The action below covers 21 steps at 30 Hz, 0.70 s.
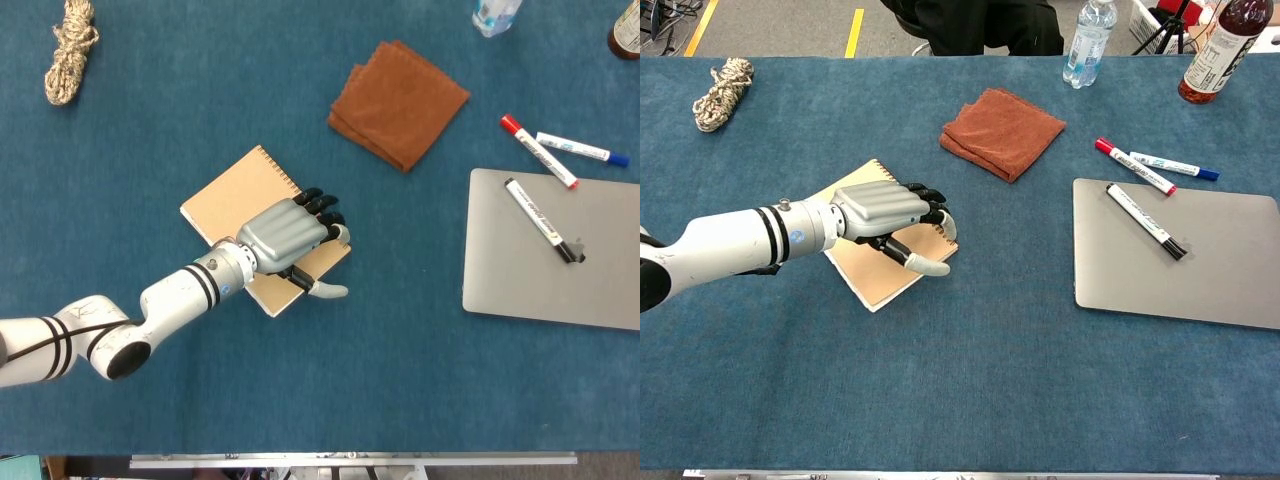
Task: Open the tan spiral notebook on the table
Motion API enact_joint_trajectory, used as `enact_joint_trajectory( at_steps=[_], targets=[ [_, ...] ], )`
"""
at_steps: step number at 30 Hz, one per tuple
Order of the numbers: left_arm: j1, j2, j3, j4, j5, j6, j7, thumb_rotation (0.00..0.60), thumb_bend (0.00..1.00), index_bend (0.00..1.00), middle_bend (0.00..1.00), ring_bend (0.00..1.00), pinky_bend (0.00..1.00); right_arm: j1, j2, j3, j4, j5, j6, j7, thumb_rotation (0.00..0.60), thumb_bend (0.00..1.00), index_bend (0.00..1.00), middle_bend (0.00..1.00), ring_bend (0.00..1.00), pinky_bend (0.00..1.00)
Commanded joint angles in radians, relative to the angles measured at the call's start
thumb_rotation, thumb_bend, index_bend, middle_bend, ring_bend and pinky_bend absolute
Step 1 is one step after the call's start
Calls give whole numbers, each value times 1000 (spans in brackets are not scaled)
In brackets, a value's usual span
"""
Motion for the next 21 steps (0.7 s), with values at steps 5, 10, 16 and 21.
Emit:
enact_joint_trajectory(
  at_steps=[5,10,16,21],
  targets=[
    [14,25,26,-19,23,19,-1,0,95,257,218,0,0,-4,1,-1,-5,-3,5,-4,600,131,326,370,206,274],
    [32,67,54,-44,65,49,-18,0,95,266,236,0,0,-6,2,-2,-11,-9,9,-10,600,131,326,370,206,274],
    [58,123,99,-64,118,78,-48,0,95,267,240,0,0,-6,4,-1,-21,-16,15,-16,600,131,326,370,205,274],
    [85,173,142,-78,167,111,-94,0,95,267,242,0,0,-8,5,-1,-27,-23,20,-20,600,130,326,370,206,274]
  ],
)
